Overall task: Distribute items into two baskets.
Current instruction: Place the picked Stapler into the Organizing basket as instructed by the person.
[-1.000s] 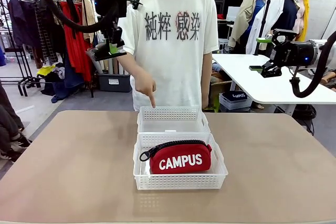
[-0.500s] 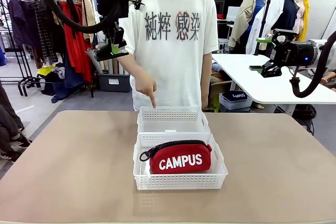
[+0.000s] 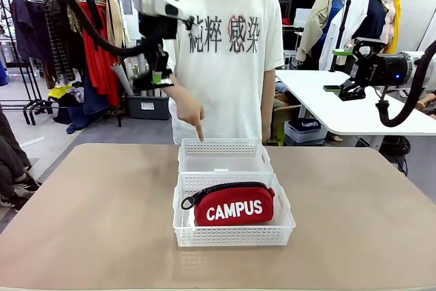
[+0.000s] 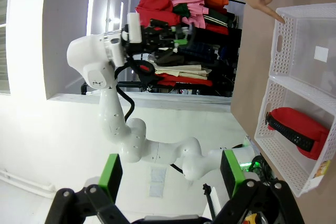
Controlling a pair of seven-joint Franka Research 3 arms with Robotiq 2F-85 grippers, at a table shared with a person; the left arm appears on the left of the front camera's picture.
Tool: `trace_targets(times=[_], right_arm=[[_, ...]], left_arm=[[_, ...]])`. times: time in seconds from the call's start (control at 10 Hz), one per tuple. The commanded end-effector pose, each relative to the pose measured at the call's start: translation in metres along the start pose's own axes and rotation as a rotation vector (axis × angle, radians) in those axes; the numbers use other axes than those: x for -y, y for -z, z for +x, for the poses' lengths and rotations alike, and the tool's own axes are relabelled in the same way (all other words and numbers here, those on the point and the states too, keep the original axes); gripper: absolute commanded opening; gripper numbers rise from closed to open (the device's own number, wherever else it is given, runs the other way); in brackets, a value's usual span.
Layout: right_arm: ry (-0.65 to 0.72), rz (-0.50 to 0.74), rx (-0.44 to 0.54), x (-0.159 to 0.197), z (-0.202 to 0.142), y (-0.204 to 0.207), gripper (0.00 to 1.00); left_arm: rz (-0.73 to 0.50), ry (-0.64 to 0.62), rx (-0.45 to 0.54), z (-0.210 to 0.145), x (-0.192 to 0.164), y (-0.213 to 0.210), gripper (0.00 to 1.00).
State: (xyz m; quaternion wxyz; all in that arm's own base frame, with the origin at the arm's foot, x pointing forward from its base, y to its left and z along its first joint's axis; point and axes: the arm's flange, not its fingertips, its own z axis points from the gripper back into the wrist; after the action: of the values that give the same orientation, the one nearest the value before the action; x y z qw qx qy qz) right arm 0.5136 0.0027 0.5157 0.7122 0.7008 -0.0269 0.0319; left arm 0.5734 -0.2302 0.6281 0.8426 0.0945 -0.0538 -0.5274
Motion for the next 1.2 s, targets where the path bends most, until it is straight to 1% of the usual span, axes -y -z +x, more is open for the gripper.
trace_targets(times=[0.0,0.1,0.2,0.3,0.4,0.5,0.8,0.9,1.0,1.1], right_arm=[[-0.005,-0.003,-0.001,-0.003,-0.001,0.000,1.00],[-0.005,-0.003,-0.001,-0.003,-0.001,0.000,1.00],[-0.005,-0.003,-0.001,-0.003,-0.001,0.000,1.00],[-0.005,-0.003,-0.001,-0.003,-0.001,0.000,1.00],[-0.005,-0.003,-0.001,-0.003,-0.001,0.000,1.00],[-0.005,-0.003,-0.001,-0.003,-0.001,0.000,1.00],[-0.005,-0.003,-0.001,-0.003,-0.001,0.000,1.00],[-0.005,-0.003,-0.001,-0.003,-0.001,0.000,1.00],[-0.005,-0.003,-0.001,-0.003,-0.001,0.000,1.00],[-0.005,-0.003,-0.001,-0.003,-0.001,0.000,1.00]], left_arm=[[0.016,0.111,-0.038,0.029,-0.002,0.016,0.00],[-0.003,0.183,-0.043,0.037,0.000,0.028,0.00],[-0.023,0.239,-0.041,0.054,0.007,0.043,0.00],[-0.034,0.277,-0.018,0.064,0.010,0.053,0.00],[-0.023,0.332,-0.002,0.072,0.013,0.062,0.00],[0.000,0.360,0.030,0.082,0.016,0.071,0.00],[-0.028,0.494,0.043,0.121,0.025,0.097,0.00],[-0.061,0.534,0.046,0.125,0.037,0.093,0.00],[-0.072,0.531,0.057,0.145,0.049,0.100,0.00],[-0.082,0.538,0.072,0.149,0.035,0.104,0.00]])
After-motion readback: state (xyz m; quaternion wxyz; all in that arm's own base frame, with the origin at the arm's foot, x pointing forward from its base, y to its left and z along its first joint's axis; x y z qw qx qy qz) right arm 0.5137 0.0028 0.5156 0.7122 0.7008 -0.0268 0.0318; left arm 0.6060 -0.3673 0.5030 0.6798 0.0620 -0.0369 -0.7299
